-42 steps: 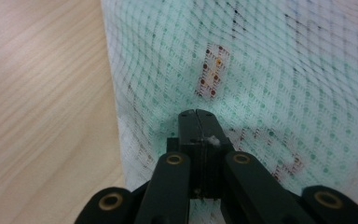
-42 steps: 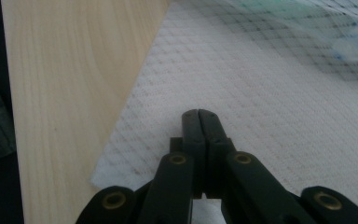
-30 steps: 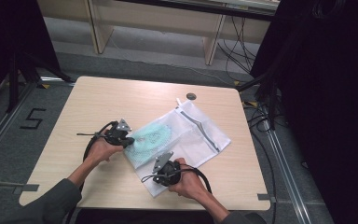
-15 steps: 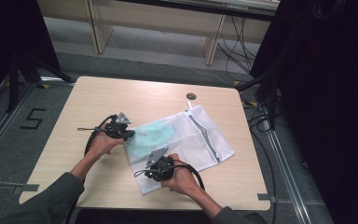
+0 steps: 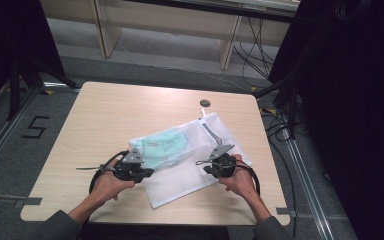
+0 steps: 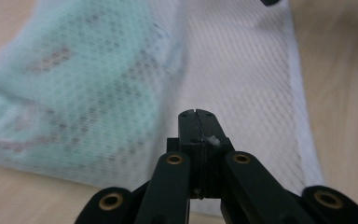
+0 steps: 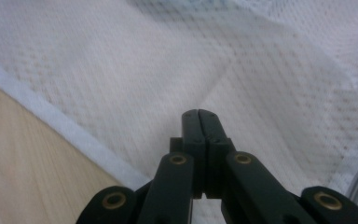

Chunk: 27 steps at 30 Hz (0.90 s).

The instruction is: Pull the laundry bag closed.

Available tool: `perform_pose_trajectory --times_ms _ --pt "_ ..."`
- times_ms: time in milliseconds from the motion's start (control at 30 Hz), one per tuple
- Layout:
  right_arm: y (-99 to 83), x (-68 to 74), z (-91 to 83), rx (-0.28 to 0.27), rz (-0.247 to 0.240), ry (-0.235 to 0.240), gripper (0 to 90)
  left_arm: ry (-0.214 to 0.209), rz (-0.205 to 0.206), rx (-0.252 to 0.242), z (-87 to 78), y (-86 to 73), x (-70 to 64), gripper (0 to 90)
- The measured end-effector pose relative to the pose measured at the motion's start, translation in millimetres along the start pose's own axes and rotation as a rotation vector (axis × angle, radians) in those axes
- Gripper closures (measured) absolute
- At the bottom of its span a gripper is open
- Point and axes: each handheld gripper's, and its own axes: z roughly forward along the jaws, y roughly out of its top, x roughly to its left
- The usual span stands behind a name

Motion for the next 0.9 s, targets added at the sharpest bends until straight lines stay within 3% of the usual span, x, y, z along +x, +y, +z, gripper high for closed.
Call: perform_pose_trajectory --times_ms 100,200,333,467,567,600,633,667,900 --pt "-2.0 0.5 4.1 0.019 -0.011 0.009 90.0 0.0 0.047 0.057 8.9 -3.4 -1.3 89.7" --pt "-1.9 2.2 10.0 0.059 -0.054 0.02 90.0 0.019 0.029 0.069 13.3 -5.1 0.8 89.7" --pt "-0.4 8.1 14.5 0.095 -0.057 0.026 90.0 0.036 0.019 0.096 14.9 -7.7 10.8 89.7" --pt "-0.3 10.2 14.9 0.093 -0.053 0.023 90.0 0.052 0.034 0.126 12.4 -9.2 18.4 89.8" --pt "0.3 13.1 14.9 0.095 -0.064 0.028 90.0 0.049 0.011 0.12 12.1 -10.4 21.0 89.8" --pt "0.3 13.1 14.9 0.095 -0.064 0.028 90.0 0.053 0.029 0.124 10.9 -9.9 22.8 89.8" --pt "1.0 14.5 15.5 0.093 -0.072 0.03 90.0 0.059 0.007 0.119 11.2 -10.7 22.4 89.7" --pt "1.9 16.8 15.8 0.094 -0.072 0.031 90.0 0.067 0.035 0.136 9.3 -9.8 24.6 89.8" --pt "11.4 35.9 21.6 0.079 -0.142 0.071 90.0 0.084 0.011 0.144 2.0 -14.3 37.1 89.7"
